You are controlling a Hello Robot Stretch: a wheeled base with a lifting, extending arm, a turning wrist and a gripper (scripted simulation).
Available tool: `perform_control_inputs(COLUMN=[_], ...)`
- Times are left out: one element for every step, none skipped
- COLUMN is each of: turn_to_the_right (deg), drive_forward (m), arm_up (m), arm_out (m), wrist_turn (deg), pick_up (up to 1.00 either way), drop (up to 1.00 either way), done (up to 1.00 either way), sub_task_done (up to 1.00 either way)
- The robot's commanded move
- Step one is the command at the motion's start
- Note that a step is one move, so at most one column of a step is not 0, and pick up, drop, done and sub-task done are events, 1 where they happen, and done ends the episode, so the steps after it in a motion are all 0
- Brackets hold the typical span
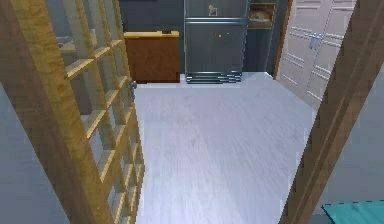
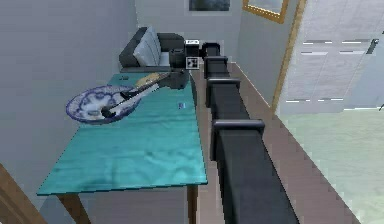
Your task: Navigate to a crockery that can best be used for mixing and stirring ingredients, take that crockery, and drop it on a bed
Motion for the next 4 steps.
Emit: perform_control_inputs(turn_to_the_right=[0.0,0.0,0.0,-45.0], drive_forward=[0.0,0.0,0.0,0.0], arm_up=[0.0,0.0,0.0,0.0], arm_out=[0.0,0.0,-0.38,0.0], wrist_turn=[-45.0,-6.0,0.0,0.0], pick_up=[0.0,0.0,0.0,0.0], drop=[0.0,0.0,0.0,0.0], done=[0.0,0.0,0.0,0.0], sub_task_done=[0.0,0.0,0.0,0.0])
